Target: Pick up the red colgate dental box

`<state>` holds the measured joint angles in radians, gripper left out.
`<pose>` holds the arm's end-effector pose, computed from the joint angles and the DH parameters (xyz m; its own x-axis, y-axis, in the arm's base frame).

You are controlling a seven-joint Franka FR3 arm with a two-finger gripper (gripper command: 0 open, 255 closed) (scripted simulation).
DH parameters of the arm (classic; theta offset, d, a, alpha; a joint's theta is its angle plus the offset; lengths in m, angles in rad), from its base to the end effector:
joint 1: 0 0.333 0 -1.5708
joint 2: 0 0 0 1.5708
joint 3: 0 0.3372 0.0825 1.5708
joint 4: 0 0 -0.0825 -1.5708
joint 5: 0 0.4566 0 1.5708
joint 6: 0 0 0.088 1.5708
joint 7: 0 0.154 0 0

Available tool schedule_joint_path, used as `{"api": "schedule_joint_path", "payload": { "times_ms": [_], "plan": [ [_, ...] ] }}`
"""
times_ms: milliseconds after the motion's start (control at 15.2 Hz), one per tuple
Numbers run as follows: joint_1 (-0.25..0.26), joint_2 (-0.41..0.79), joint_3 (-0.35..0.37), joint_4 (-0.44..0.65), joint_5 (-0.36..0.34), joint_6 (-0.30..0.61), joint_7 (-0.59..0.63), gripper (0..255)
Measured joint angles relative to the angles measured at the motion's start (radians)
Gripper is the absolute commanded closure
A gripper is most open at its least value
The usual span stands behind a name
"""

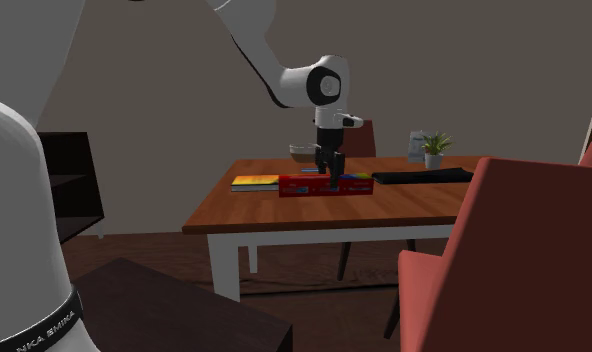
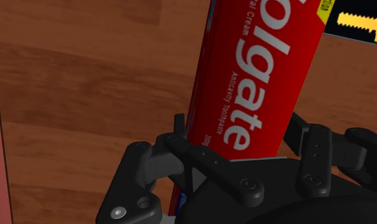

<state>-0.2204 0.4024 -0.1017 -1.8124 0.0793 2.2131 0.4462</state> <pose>0.6766 -0.2173 0.2500 0.6912 -0.7226 -0.0098 -0.7226 -0.6909 -0.0217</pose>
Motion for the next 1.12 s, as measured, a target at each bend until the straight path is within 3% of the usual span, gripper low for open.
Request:
{"api": "schedule_joint_path", "payload": {
  "times_ms": [330, 1122],
  "plan": [
    [0.0, -0.008, -0.001, 0.003, -0.002, -0.013, 0.001, 255],
    [0.002, -0.073, -0.005, 0.071, -0.013, -0.146, 0.01, 255]
  ]
}}
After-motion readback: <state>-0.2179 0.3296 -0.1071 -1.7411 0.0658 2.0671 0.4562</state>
